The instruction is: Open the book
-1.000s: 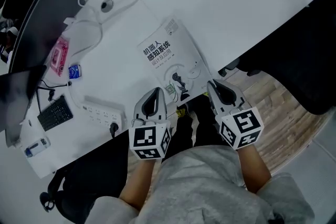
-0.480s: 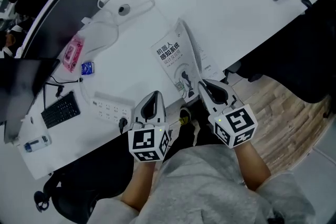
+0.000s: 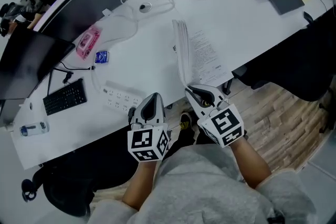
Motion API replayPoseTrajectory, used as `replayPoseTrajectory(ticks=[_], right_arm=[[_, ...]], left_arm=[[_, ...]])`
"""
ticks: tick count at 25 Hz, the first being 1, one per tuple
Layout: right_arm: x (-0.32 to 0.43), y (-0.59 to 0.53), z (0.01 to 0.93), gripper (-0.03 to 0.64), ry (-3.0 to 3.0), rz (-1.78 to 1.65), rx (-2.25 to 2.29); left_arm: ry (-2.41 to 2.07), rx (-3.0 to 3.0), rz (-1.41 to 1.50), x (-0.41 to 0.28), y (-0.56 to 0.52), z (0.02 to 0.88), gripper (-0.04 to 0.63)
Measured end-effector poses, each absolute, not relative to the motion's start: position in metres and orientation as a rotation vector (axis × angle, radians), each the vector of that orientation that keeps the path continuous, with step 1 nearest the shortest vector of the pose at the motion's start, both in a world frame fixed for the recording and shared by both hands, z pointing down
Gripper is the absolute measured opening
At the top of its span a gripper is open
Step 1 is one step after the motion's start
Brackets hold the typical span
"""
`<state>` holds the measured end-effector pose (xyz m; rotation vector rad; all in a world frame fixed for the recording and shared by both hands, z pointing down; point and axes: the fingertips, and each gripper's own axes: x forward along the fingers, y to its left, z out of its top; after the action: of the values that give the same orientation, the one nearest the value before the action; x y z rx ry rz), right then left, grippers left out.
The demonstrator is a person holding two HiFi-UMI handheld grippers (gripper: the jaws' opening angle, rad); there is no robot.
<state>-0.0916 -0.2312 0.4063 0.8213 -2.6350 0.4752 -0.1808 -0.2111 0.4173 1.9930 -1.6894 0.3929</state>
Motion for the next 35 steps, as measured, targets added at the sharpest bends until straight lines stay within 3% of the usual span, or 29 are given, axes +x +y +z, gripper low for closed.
replayPoseTrajectory(ticks=[14, 35], right_arm=[[-0.153, -0.177, 0.448, 0.046, -2.648, 0.581, 0.710], [-0.177, -0.184, 0.523, 0.046, -2.478, 0.581, 0.709]], left_arm=[[-1.737, 1.981, 0.357, -0.220, -0.169, 0.412, 0.009], [-1.756, 1.995, 0.316, -0.222, -0.167, 0.401, 0.009]])
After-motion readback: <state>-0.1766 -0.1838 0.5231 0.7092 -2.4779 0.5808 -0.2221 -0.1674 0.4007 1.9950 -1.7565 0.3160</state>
